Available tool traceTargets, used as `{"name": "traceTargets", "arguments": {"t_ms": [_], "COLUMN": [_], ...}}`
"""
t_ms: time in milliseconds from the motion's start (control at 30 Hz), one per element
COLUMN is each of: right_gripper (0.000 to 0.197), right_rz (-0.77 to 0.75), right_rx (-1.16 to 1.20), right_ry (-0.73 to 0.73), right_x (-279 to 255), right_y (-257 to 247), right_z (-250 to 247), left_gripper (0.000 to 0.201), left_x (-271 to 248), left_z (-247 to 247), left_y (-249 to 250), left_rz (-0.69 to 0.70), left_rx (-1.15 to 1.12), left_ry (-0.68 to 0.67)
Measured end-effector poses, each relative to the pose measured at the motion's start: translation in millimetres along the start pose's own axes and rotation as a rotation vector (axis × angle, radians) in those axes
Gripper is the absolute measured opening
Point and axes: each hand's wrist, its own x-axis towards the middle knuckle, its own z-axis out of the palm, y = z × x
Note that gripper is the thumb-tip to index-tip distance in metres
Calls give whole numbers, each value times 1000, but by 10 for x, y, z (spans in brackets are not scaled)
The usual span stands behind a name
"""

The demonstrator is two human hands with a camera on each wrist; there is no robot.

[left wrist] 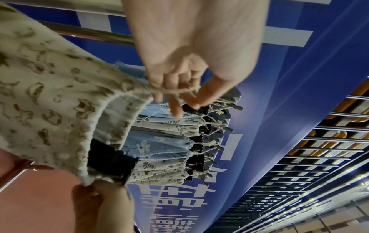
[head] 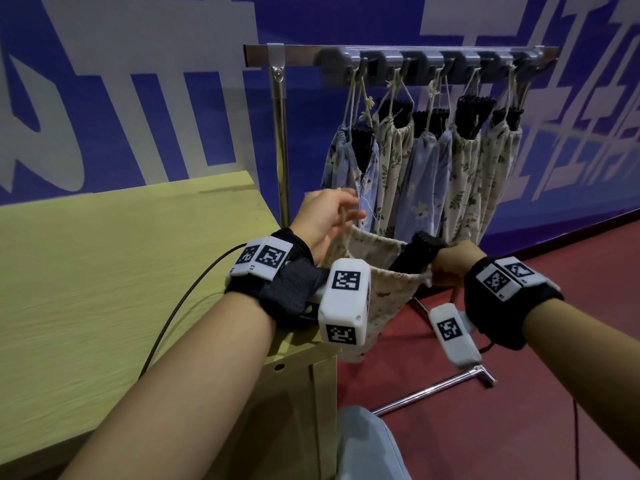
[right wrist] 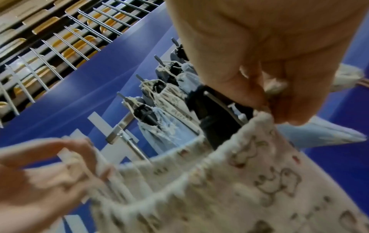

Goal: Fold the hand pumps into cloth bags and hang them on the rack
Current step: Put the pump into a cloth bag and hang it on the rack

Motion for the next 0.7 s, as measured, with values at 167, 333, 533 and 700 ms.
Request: {"name": "traceTargets", "arguments": {"t_ms": [167,333,533,700], "right_gripper": [19,34,48,38], "right_rz": [-125,-218,-464,-450], "right_rx": [506,726,520,567], "right_ry": [-84,-259,-296,-262], "right_x": [-67,-303,-422,-449], "right_y": [-356,-458,-465,-379], "right_z": [-32,-200,-281,-93], "left_gripper": [8,21,28,37], "left_x": [74,70,66,2], "left_z": [-114,-113,-95,-49], "left_y": [-70,-49,-58,-22], "left_rz": [-261,-222,-264,-164], "left_rx": [199,217,280,269], "left_ry": [64,23,-62,-117]}}
